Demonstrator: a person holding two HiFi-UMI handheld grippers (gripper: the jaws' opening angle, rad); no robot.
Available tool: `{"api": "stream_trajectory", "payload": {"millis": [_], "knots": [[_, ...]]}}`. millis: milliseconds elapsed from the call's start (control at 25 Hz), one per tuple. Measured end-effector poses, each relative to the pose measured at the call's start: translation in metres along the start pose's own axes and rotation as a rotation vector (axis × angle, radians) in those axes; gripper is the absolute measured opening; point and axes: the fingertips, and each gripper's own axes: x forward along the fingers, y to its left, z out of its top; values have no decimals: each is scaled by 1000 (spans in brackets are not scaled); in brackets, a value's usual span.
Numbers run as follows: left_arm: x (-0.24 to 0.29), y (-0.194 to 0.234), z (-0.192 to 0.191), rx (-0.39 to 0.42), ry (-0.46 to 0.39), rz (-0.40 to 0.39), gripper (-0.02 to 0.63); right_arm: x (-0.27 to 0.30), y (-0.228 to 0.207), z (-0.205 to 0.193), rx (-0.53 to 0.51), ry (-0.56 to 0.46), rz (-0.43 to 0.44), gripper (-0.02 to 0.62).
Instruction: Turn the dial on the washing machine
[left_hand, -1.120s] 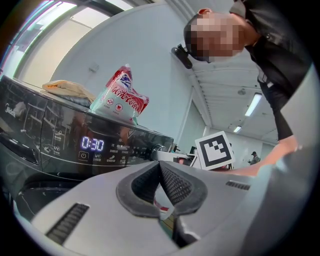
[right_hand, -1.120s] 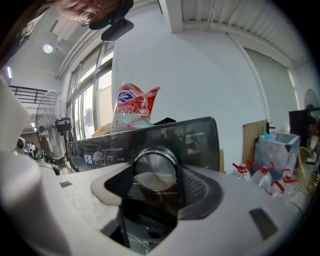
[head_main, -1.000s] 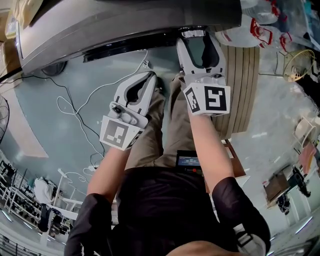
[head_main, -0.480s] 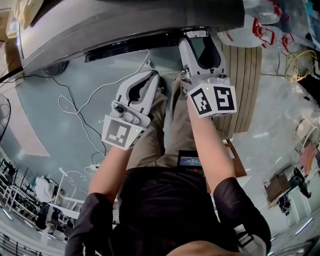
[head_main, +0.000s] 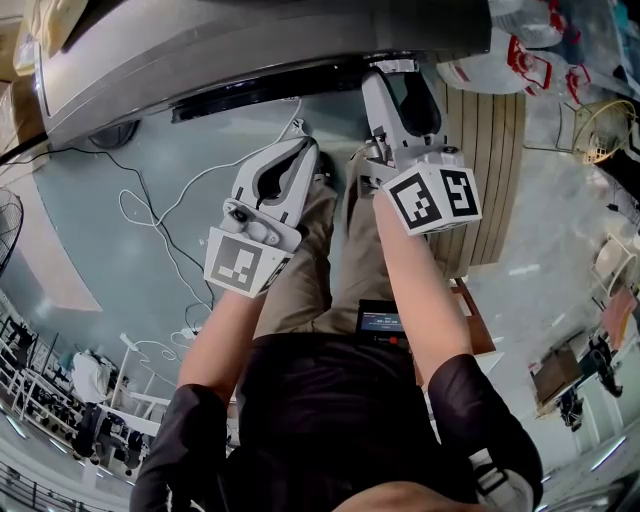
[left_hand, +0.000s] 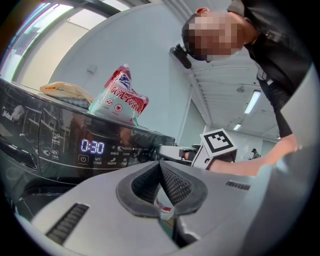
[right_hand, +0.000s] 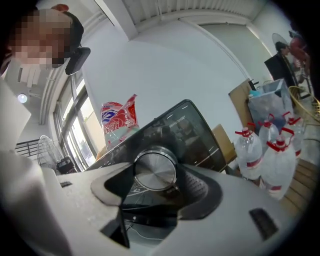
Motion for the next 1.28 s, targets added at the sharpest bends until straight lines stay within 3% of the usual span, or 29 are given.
{"api": "stream_trajectory", "payload": {"millis": [1280], "knots": [[2,2,-1,-10,-1,7,-6,0,-4,-1,466,-47,70,275]]}}
